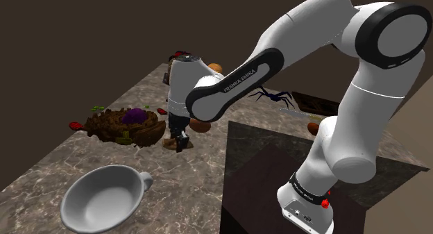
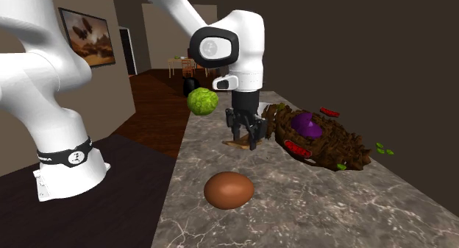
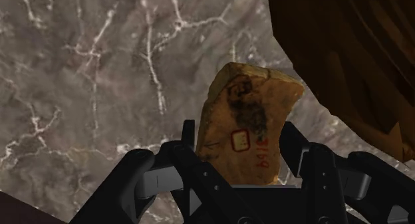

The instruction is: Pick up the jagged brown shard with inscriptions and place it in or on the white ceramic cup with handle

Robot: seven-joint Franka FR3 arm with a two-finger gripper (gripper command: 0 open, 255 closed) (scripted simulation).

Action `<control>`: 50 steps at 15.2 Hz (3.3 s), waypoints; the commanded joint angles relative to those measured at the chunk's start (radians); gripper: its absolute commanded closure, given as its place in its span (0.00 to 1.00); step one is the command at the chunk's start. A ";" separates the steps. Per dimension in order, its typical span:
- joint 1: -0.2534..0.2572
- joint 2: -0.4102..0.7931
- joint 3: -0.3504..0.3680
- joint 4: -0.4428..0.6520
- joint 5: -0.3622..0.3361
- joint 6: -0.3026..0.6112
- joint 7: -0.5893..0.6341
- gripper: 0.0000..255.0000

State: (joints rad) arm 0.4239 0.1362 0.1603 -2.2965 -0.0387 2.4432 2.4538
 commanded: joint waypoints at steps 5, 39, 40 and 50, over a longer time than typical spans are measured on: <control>-0.002 -0.060 0.003 0.021 0.017 -0.081 -0.013 1.00; 0.271 0.268 0.153 0.668 -0.105 -0.422 0.434 1.00; 0.271 0.273 0.152 0.661 -0.107 -0.411 0.435 1.00; 0.277 0.325 0.141 0.600 -0.128 -0.300 0.449 1.00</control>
State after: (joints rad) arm 0.6998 0.4549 0.3026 -1.6924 -0.1643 2.1327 2.9018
